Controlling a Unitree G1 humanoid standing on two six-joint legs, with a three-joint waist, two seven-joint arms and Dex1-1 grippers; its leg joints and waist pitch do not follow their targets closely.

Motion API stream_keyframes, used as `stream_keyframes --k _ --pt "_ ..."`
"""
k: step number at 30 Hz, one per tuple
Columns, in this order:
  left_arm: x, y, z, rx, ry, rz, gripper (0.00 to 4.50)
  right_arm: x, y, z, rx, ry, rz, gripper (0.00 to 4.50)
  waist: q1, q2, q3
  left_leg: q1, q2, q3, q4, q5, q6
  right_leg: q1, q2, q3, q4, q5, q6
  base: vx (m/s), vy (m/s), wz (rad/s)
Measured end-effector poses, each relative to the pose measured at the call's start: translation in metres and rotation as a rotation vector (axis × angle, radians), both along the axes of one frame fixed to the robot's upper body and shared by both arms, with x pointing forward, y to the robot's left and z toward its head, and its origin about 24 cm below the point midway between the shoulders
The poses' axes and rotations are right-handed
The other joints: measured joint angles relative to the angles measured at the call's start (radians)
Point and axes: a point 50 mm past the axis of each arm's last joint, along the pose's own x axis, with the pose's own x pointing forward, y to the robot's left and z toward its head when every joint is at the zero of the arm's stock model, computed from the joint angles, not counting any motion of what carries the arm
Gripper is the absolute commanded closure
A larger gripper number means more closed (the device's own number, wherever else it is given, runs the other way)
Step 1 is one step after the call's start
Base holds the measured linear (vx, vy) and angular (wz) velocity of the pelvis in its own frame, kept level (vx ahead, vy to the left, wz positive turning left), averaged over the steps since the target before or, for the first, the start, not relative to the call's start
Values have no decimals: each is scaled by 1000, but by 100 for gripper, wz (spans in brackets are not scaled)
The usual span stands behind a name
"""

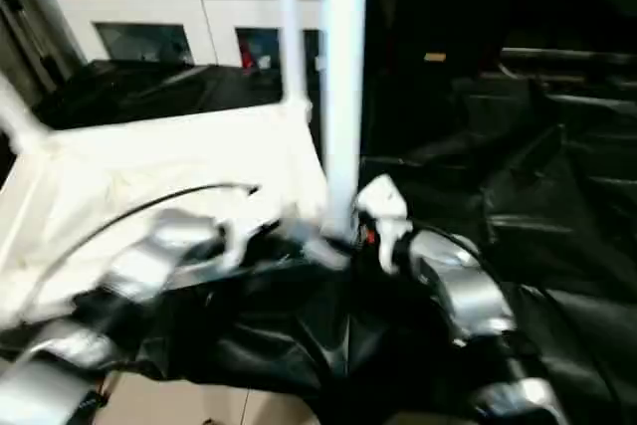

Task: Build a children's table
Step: Rotate leg to tighten

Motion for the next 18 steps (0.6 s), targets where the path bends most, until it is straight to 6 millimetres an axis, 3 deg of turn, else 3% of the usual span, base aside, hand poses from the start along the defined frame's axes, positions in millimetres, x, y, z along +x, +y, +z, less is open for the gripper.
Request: stream_keyframes --k 5,6,10,14,18 --pt "7 -13 -2 11 -9 95 450 10 12 -4 -15 -14 -196 185 -11 4 -3 2 -1 -4 -7 0 0 5 0 -3 -19 0 0 0 0 0" --pt "7 -14 -2 13 -12 103 450 11 14 -4 -14 -15 -218 129 -15 5 -3 2 -1 -4 -7 0 0 5 0 -3 -23 0 0 0 0 0" --pt "8 -12 -2 19 -22 102 450 11 18 -5 3 -16 -216 94 -27 5 -3 -1 -2 -6 -9 0 0 7 0 -5 -35 0 0 0 0 0" --pt "7 -4 0 17 -23 52 450 8 17 -2 25 -11 -132 55 -34 6 -2 -3 -2 -5 -9 0 0 6 0 -4 -36 2 -2 0 0 0" --pt "-2 10 0 -11 4 -52 450 -4 3 4 17 0 83 55 -33 6 -1 -3 1 -4 -9 0 1 5 0 -3 -29 19 -15 26 -10 1"
